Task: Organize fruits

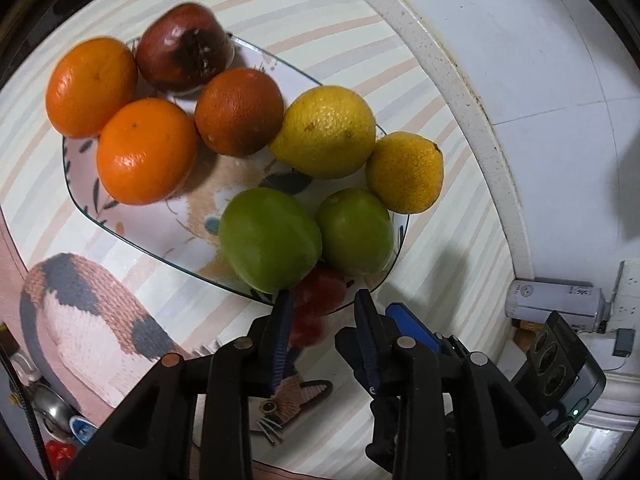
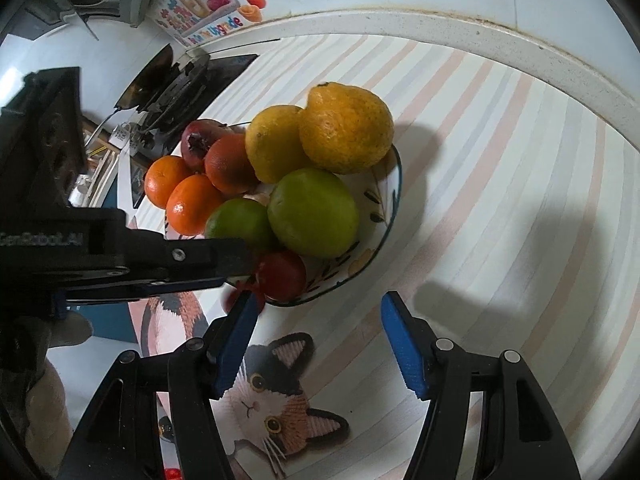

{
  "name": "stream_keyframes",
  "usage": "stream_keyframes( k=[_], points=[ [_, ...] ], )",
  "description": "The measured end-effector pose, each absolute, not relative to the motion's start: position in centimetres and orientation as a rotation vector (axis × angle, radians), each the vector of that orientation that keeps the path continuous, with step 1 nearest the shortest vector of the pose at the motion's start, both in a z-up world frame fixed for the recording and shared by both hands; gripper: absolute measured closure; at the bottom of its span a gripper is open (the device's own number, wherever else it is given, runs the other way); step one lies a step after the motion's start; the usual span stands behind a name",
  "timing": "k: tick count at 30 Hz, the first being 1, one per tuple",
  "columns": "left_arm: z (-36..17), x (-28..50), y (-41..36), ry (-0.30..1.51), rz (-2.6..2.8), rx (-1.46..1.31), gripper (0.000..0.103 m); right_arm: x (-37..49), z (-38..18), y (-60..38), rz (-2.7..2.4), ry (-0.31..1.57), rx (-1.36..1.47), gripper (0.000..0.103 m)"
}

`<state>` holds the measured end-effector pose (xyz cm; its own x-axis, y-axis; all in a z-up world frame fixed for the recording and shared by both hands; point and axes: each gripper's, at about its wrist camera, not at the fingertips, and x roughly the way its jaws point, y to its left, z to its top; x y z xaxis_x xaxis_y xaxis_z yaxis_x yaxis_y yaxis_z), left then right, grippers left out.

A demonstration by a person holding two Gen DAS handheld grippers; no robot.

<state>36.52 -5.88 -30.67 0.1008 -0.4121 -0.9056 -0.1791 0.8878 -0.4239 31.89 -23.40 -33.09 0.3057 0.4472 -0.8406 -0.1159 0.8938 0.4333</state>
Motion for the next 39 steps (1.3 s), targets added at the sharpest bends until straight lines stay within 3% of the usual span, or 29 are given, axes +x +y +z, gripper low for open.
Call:
stream_keyframes(
  k=[8, 11, 12, 13, 16, 20, 26, 32, 34, 39],
  points=[
    [-28.9, 35.1, -4.9, 1.448, -0.189, -0.396, 0.071, 27.8, -31.4, -22.5, 0.393, 1.236, 0.360, 0.036],
    [-27.2, 32.3, -2.5, 1.395, -0.160, -0.326, 0.043, 23.7, -32.6, -17.4, 0.509, 1.332, 0.335, 0.039],
    [-26.9, 31.3, -1.7, 1.379, -0.150, -0.298, 0.026, 22.7, -33.1, -15.7, 0.545, 1.356, 0.304, 0.043],
    [-26.7, 30.1, -0.7, 1.367, -0.130, -0.255, 0.017, 21.7, -34.0, -13.5, 0.567, 1.392, 0.224, 0.054],
    [-27.6, 27.1, 2.4, 1.386, -0.053, -0.176, 0.016, 18.6, -36.4, -9.2, 0.621, 1.470, 0.005, 0.073],
    [-30.4, 24.7, 6.2, 1.452, 0.006, -0.232, 0.016, 17.5, -35.8, -8.4, 0.623, 1.430, -0.094, 0.078],
    [-31.3, 23.9, 7.2, 1.450, 0.011, -0.242, 0.016, 18.9, -33.5, -10.1, 0.590, 1.403, 0.014, 0.079],
    [-28.5, 26.0, 4.6, 1.335, -0.016, -0.107, 0.016, 26.2, -28.5, -17.3, 0.441, 1.267, 0.312, 0.079],
    [-27.8, 27.3, 3.5, 1.304, -0.033, -0.086, 0.001, 28.7, -28.1, -19.8, 0.366, 1.225, 0.404, 0.079],
    [-27.7, 31.2, 0.1, 1.241, -0.057, -0.002, 0.001, 34.0, -30.5, -24.8, 0.257, 1.248, 0.551, 0.079]
  ],
)
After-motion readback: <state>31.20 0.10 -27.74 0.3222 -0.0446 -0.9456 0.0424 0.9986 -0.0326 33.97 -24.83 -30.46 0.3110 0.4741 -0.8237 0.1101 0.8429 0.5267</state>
